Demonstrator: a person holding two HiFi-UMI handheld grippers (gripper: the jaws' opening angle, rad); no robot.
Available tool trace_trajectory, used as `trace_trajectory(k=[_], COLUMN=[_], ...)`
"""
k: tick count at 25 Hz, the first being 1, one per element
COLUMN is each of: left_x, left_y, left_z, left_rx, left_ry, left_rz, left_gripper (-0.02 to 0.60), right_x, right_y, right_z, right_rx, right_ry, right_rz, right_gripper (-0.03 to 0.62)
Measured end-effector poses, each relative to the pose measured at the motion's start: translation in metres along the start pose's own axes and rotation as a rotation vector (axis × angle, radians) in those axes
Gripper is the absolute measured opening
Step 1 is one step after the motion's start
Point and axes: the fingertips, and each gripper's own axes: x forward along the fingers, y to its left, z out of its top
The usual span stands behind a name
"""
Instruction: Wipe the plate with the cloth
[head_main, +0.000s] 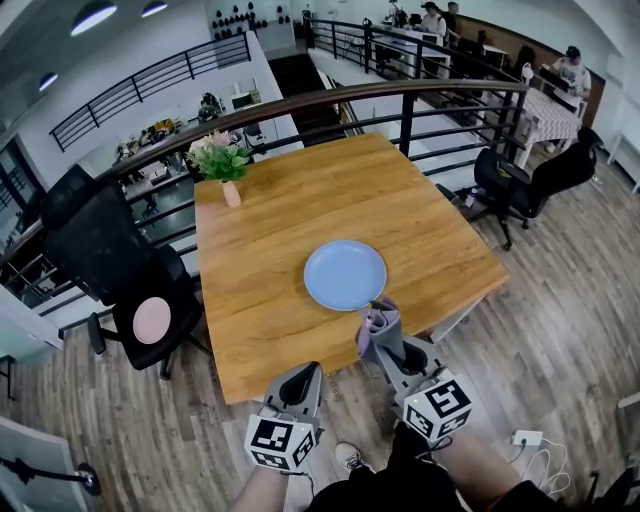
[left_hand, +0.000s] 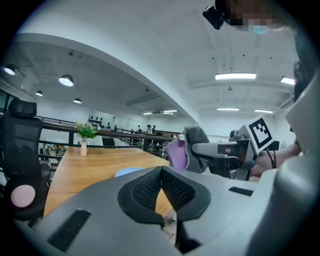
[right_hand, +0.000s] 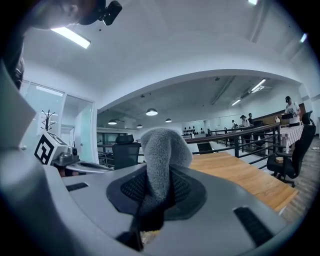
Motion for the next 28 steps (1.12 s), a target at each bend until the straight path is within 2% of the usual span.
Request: trace_trajectory(k=[7, 16, 28], left_x=[0.012, 0.057, 0.110], left_y=[0.000, 0.004, 0.042], left_z=[0.000, 0.004, -0.001], left_rx=[-0.008, -0.022, -0.065], left_ry=[0.009, 0.001, 0.018], left_rz=[0.036, 0.083, 0.190], left_gripper=[0.020, 0.020, 0.021], right_x=[0.008, 0.037, 0.098], right_y=[-0.020, -0.065, -0.113], right_z=[0.007, 0.008, 0.001], right_rx=[-0.001, -0.003, 0.008], right_ry=[-0.006, -0.001, 0.045], right_rz=[0.025, 0.084, 0.161], right_gripper=[0.072, 0.072, 0.072])
